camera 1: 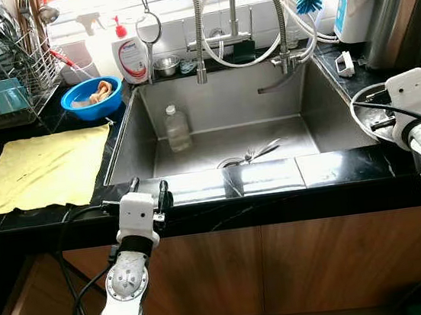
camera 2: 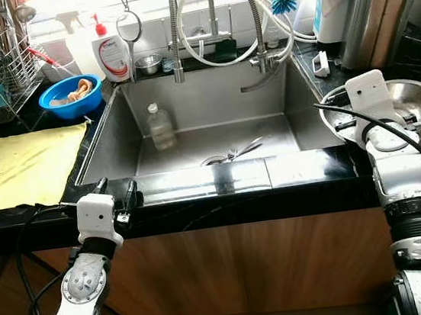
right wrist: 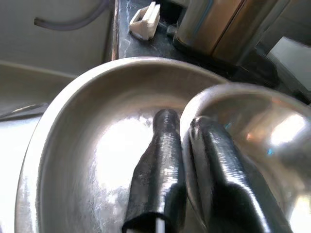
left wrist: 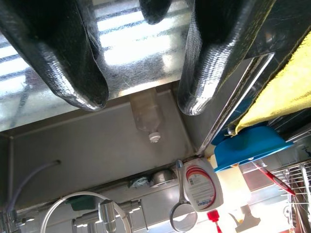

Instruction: Kitchen organization

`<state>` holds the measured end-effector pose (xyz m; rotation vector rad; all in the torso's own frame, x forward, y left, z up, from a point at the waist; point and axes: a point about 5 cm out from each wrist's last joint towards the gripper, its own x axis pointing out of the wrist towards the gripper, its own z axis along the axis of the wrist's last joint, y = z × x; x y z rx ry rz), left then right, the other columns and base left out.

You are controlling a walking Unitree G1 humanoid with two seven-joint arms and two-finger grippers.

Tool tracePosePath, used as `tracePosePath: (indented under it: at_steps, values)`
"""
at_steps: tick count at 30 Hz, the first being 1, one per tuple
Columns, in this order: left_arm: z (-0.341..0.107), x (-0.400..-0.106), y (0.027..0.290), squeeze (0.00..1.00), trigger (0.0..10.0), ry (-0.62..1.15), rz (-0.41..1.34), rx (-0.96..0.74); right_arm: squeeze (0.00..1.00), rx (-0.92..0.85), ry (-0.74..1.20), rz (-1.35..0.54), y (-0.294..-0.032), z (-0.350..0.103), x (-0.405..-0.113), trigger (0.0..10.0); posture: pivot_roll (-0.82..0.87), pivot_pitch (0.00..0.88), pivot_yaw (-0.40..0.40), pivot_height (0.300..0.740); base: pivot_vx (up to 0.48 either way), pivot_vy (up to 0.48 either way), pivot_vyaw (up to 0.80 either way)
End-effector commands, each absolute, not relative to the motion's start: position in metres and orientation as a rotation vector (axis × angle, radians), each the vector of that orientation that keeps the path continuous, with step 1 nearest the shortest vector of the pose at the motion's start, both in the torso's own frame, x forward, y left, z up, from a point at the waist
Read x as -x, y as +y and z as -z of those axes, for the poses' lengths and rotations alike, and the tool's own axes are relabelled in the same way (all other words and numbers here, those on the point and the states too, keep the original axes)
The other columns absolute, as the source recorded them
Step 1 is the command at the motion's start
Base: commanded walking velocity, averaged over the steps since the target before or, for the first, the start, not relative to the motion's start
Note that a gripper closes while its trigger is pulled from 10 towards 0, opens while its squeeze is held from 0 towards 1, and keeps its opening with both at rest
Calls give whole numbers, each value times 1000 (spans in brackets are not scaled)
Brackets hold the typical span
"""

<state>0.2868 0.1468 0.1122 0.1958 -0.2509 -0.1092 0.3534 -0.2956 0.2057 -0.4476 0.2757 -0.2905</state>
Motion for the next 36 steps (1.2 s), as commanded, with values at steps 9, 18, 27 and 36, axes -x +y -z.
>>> tracePosePath:
  at_steps: [9, 18, 27, 36]
  values:
    - [-99, -285, 147, 0, 10000, -179, 125, -221, 0, 428, 120, 264, -277, -226, -361, 0, -137, 0, 94, 740, 0, 0, 0]
    - [-98, -284, 147, 0, 10000, -176, 121, -214, 0, 525, -85, 231, -258, -263, -362, 0, -138, 0, 92, 740, 0, 0, 0]
    - [-97, -284, 146, 0, 10000, -175, 117, -203, 0, 606, -262, 210, -241, -298, -363, 0, -139, 0, 87, 740, 0, 0, 0]
    - [-96, -283, 146, 0, 10000, -172, 104, -193, 0, 595, -252, 184, -237, -297, -366, 7647, -137, 0, 77, 740, 0, 0, 0]
